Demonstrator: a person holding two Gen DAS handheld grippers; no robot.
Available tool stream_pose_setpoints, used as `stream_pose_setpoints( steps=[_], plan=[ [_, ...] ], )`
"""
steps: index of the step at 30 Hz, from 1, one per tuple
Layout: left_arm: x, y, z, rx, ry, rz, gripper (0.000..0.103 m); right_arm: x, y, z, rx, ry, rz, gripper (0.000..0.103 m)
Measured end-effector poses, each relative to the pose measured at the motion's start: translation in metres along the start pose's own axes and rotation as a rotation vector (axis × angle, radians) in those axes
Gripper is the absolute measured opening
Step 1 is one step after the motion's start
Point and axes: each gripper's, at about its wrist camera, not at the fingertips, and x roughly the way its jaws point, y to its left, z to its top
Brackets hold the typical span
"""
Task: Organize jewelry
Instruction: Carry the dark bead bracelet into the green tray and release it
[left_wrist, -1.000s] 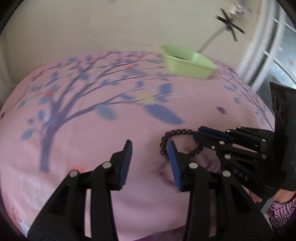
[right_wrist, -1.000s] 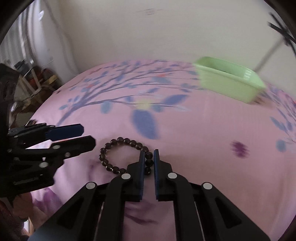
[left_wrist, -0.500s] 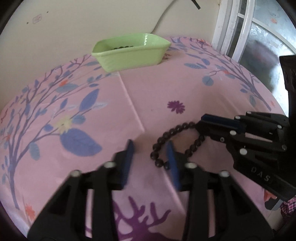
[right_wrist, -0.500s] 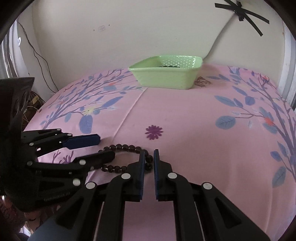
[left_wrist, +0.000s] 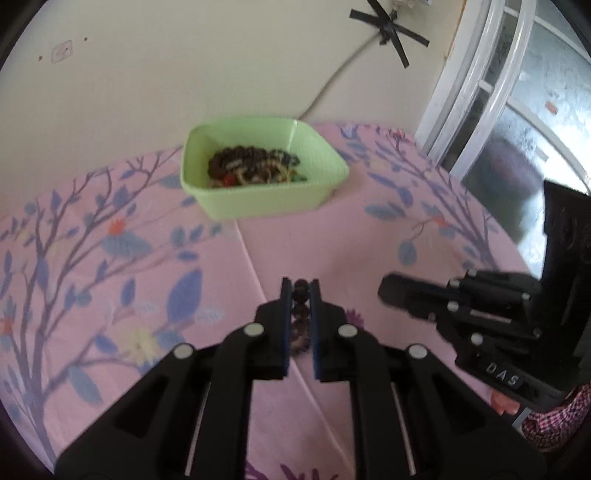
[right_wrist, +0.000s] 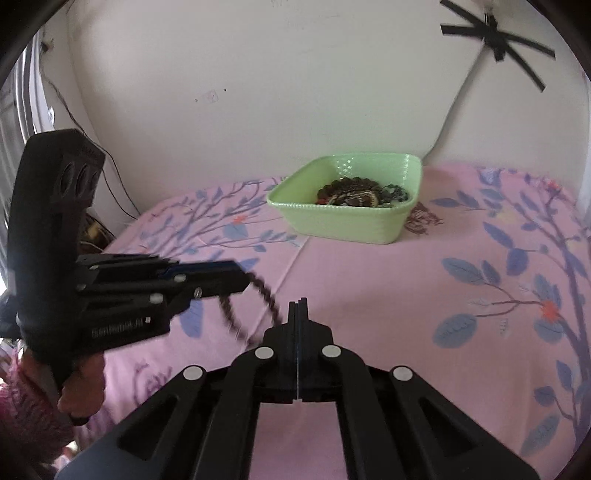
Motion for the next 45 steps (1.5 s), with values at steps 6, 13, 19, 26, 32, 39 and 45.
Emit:
stream_pose_setpoints(
  steps=[6,13,19,26,32,39,45],
  plan=[
    [0.012,0.024,0.001,-0.027,0.029,0.017,0.008,0.033,-0.018,0.000,0.049,0.101,0.033,0.000],
    [0.024,0.050,-0.007,-0.091,0.057,0.029,0.008,0.066,0.003,0.011,0.002,0.133,0.073,0.021],
    [0.026,0.052,-0.010,-0.090,0.056,0.019,0.008,0.087,0.031,0.006,-0.261,0.171,-0.110,0.000],
    [0.017,0.040,0.018,-0.044,0.013,0.005,0.008,0.047,0.014,0.032,-0.173,0.060,-0.057,0.000],
    [0.017,0.035,0.087,-0.013,-0.071,0.009,0.008,0.039,-0.016,0.099,-0.114,-0.036,-0.085,0.000],
    [0.073,0.044,0.138,-0.040,-0.080,0.209,0.034,0.100,-0.066,0.141,0.002,-0.003,-0.140,0.000],
    [0.046,0.039,0.091,-0.020,-0.116,0.282,0.034,0.052,-0.055,0.094,0.090,-0.139,-0.070,0.000]
  ],
)
